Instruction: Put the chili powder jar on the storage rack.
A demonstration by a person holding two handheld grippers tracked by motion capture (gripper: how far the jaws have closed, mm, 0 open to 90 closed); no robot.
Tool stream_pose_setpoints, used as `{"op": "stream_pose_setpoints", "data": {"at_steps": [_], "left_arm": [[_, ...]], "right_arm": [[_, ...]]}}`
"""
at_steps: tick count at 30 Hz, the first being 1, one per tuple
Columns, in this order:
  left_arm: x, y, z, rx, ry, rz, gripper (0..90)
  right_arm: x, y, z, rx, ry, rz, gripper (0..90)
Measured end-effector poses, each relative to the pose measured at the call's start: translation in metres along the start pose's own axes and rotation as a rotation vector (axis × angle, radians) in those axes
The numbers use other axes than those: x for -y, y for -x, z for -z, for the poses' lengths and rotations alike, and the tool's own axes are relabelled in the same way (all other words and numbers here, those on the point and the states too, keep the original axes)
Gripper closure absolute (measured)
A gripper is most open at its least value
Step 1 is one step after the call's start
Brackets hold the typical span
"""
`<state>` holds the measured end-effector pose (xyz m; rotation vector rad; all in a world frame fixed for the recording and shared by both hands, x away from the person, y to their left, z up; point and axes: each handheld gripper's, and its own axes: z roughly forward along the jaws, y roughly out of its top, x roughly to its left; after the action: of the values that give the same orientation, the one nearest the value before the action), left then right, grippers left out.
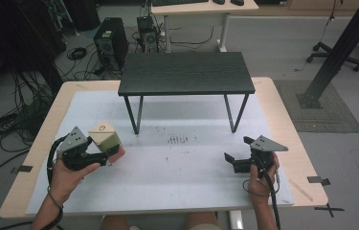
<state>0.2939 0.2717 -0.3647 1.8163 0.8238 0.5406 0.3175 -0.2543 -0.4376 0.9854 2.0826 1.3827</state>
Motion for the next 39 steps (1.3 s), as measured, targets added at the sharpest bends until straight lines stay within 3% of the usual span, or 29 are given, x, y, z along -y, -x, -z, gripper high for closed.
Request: {"op": "stream_pose_setpoints", "data": {"at_steps": [18, 28, 39], "left_arm": [[-0.097, 0.009, 0.008, 0.063, 0.057, -0.091, 29.2], [-0.135, 0.015, -0.004, 0.085, 0.072, -0.133, 29.2], [-0.171, 0.017, -0.021, 0.099, 0.085, -0.144, 29.2]], "right_arm": [[0.0, 0.0, 0.0, -0.005, 0.002, -0.001, 0.7], [0.001, 0.001, 0.002, -0.003, 0.017, -0.011, 0.7], [0.001, 0.002, 0.004, -0.003, 0.029, -0.018, 0.7]]}}
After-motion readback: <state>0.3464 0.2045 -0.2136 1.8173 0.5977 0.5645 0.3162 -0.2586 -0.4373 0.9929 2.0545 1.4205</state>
